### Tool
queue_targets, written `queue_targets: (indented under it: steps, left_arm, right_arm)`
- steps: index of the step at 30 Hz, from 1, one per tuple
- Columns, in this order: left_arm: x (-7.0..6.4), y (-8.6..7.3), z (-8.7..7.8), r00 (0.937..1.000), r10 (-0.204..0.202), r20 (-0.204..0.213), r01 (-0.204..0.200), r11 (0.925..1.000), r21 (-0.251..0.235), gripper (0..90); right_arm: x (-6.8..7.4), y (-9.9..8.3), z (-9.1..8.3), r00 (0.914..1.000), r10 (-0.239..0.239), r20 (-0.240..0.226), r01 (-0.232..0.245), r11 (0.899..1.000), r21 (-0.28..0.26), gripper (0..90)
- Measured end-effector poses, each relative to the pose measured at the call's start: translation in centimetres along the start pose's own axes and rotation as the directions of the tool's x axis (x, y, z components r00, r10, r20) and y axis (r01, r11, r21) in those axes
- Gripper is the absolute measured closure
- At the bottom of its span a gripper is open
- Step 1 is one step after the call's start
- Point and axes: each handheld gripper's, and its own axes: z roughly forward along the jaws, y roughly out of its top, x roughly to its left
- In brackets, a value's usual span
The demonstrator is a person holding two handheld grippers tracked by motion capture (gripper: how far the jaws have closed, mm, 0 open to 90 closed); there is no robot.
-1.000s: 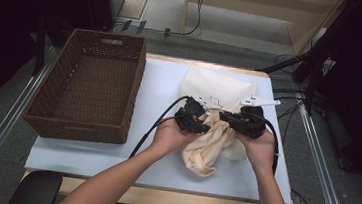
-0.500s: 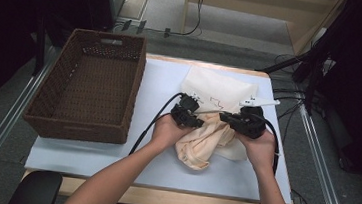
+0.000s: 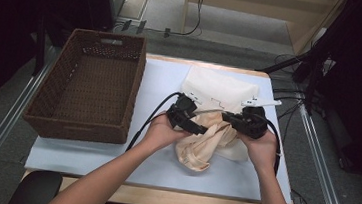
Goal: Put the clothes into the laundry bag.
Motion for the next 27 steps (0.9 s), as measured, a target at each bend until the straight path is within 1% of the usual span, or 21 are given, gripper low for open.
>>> queue_targets:
  steps: [2, 3, 6, 7, 8, 11, 12, 14, 15, 17, 18, 19, 20, 21, 22, 23, 25, 26, 27]
  left_arm:
    - [-0.4, -0.4, -0.7, 0.9999, 0.007, -0.007, -0.007, 1.0000, -0.003, 30.4]
    - [-0.5, -0.6, -0.9, 0.9999, 0.004, -0.010, -0.005, 0.9998, -0.017, 29.2]
    - [-1.2, -0.9, -1.9, 0.9997, 0.025, 0.005, -0.025, 0.9995, -0.018, 29.1]
    - [-1.6, -1.0, -2.2, 0.9995, 0.029, 0.010, -0.029, 0.9994, -0.017, 29.2]
    - [-2.0, -1.1, -2.4, 0.9992, 0.033, 0.020, -0.033, 0.9991, -0.028, 29.2]
    - [-3.0, -1.4, -2.3, 0.9982, 0.049, 0.033, -0.048, 0.9984, -0.030, 29.1]
    - [-3.2, -1.5, -2.1, 0.9983, 0.044, 0.039, -0.043, 0.9987, -0.027, 28.8]
    - [-3.5, -1.7, -1.2, 0.9977, 0.040, 0.055, -0.040, 0.9992, 0.000, 27.2]
    - [-3.6, -1.7, -0.6, 0.9980, 0.036, 0.052, -0.036, 0.9993, 0.008, 24.1]
    - [-3.7, -1.8, 0.4, 0.9987, 0.035, 0.036, -0.035, 0.9994, 0.005, 18.9]
    - [-3.7, -1.8, 0.9, 0.9985, 0.038, 0.038, -0.038, 0.9993, 0.004, 18.3]
    - [-3.8, -1.8, 1.5, 0.9990, 0.040, 0.022, -0.040, 0.9992, -0.001, 16.8]
    - [-3.8, -1.7, 2.3, 0.9987, 0.051, 0.003, -0.051, 0.9987, 0.000, 16.0]
    - [-3.7, -1.6, 2.9, 0.9988, 0.048, -0.005, -0.048, 0.9988, 0.006, 16.3]
    - [-3.6, -1.6, 3.4, 0.9990, 0.044, -0.008, -0.044, 0.9990, 0.003, 16.0]
    - [-3.5, -1.6, 3.9, 0.9989, 0.047, -0.004, -0.047, 0.9989, 0.005, 17.0]
    - [-3.4, -1.5, 5.0, 0.9989, 0.041, -0.023, -0.041, 0.9991, 0.013, 17.2]
    - [-3.3, -1.6, 5.5, 0.9989, 0.039, -0.025, -0.039, 0.9991, 0.019, 18.2]
    - [-3.2, -1.6, 6.0, 0.9984, 0.038, -0.041, -0.037, 0.9991, 0.022, 18.4]
  right_arm:
    - [0.0, 0.0, 0.0, 1.0000, -0.001, 0.000, 0.001, 1.000, 0.000, 88.0]
    - [-0.1, 0.0, 0.0, 1.0000, -0.001, -0.001, 0.001, 1.000, 0.001, 88.0]
    - [-0.1, 0.0, 0.0, 1.0000, 0.001, 0.000, -0.001, 1.000, 0.001, 88.0]
    - [-0.1, -0.1, 0.0, 1.0000, 0.001, 0.001, -0.001, 1.000, 0.001, 88.0]
    - [-0.1, -0.1, 0.0, 1.0000, 0.002, 0.001, -0.002, 1.000, 0.002, 88.0]
    - [-0.1, -0.1, 0.0, 1.0000, 0.003, 0.000, -0.003, 1.000, 0.002, 88.0]
    - [-0.1, 0.0, 0.0, 1.0000, 0.003, 0.001, -0.003, 1.000, 0.002, 88.0]
    - [-0.1, 0.0, 0.0, 1.0000, 0.003, 0.003, -0.003, 1.000, 0.002, 87.9]
    - [0.0, 0.0, 0.0, 1.0000, 0.002, 0.004, -0.002, 1.000, 0.004, 88.0]
    - [0.0, 0.0, 0.0, 1.0000, 0.000, 0.003, 0.000, 1.000, 0.002, 87.9]
    - [0.0, 0.0, 0.0, 1.0000, 0.000, 0.002, 0.000, 1.000, 0.002, 88.0]
    - [0.0, 0.0, 0.0, 1.0000, 0.000, 0.002, 0.000, 1.000, 0.001, 87.9]
    - [-0.1, 0.0, 0.0, 1.0000, 0.001, 0.000, -0.001, 1.000, 0.002, 87.9]
    - [-0.1, -0.1, 0.0, 1.0000, 0.003, -0.002, -0.003, 1.000, 0.001, 88.0]
    - [-0.1, -0.1, 0.0, 1.0000, 0.004, -0.003, -0.004, 1.000, 0.002, 87.9]
    - [-0.2, -0.1, 0.0, 1.0000, 0.005, -0.005, -0.005, 1.000, 0.001, 87.9]
    - [-0.2, -0.1, 0.0, 1.0000, 0.004, -0.005, -0.004, 1.000, 0.002, 88.0]
    - [-0.2, -0.1, 0.0, 1.0000, 0.007, -0.005, -0.007, 1.000, 0.003, 88.0]
    - [-0.2, -0.1, 0.0, 1.0000, 0.007, -0.005, -0.007, 1.000, 0.004, 88.0]
